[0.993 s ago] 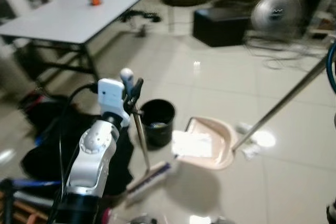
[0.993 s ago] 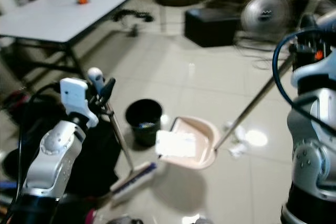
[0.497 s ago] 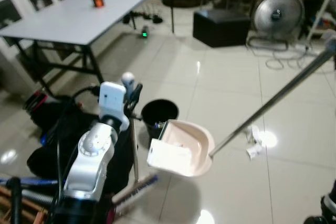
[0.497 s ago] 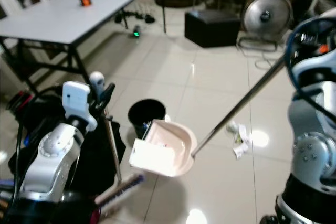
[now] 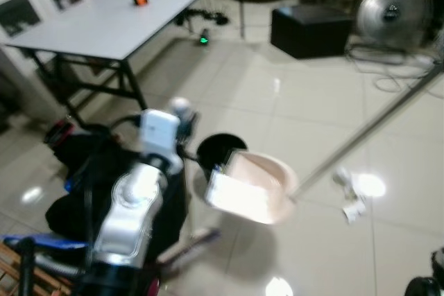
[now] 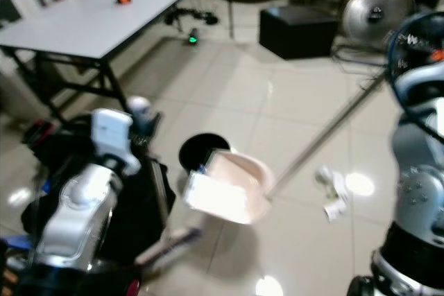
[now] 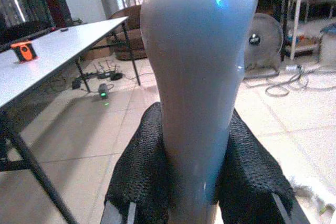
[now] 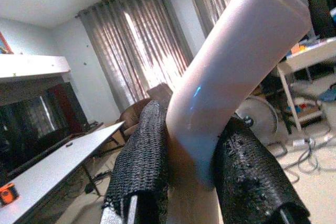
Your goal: Sweep floor
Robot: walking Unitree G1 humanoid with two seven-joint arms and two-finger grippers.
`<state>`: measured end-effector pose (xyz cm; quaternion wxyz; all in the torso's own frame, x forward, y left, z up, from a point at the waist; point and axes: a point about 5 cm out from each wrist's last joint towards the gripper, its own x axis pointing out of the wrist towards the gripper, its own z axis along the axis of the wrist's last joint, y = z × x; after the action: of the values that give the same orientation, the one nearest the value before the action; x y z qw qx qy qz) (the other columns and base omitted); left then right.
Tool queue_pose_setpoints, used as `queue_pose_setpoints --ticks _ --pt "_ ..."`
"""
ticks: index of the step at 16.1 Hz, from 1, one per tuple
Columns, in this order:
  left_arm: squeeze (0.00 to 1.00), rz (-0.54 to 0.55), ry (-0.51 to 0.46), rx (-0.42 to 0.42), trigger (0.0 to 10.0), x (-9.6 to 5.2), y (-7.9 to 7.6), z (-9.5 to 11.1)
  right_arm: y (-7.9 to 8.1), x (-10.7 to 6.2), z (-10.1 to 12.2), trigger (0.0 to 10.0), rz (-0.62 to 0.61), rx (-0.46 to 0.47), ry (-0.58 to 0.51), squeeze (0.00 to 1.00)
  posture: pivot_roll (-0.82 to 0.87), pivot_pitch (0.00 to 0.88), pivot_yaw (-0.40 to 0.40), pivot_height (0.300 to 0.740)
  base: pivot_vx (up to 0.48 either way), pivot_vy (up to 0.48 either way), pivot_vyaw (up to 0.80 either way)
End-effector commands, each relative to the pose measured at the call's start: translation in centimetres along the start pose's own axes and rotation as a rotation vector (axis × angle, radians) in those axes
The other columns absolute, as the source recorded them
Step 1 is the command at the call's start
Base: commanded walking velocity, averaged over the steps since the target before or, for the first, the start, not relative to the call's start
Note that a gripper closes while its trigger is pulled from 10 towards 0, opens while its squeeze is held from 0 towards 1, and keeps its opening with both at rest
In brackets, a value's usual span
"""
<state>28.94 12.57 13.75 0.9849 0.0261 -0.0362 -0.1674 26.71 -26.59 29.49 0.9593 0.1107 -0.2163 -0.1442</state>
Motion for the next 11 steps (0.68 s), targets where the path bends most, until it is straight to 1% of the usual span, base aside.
queue_pose_setpoints --ticks 1,3,7,11 --pt "0.0 0.031 -0.032 0.028 10.0 -0.22 0.91 0.9 1.24 0.19 1.07 10.0 0.049 0.039 -0.046 0.0 -0.07 0.007 0.063 0.74 0.398 0.0 0.0" --pt "0.0 0.038 -0.029 0.023 10.0 -0.5 0.89 0.8 1.49 0.45 1.39 10.0 0.056 0.046 -0.054 0.0 -0.07 0.007 0.06 0.74 0.396 0.0 0.0" --pt "0.0 0.038 -0.022 0.021 10.0 -0.69 0.74 0.57 1.74 0.88 1.77 10.0 0.064 0.054 -0.068 0.0 -0.07 0.005 0.06 0.74 0.393 0.0 -0.55" --pt "0.0 0.041 -0.023 0.018 10.0 -0.69 0.77 0.6 1.74 1.12 1.93 10.0 0.07 0.046 -0.073 0.0 -0.07 0.001 0.059 0.74 0.393 0.0 0.0"
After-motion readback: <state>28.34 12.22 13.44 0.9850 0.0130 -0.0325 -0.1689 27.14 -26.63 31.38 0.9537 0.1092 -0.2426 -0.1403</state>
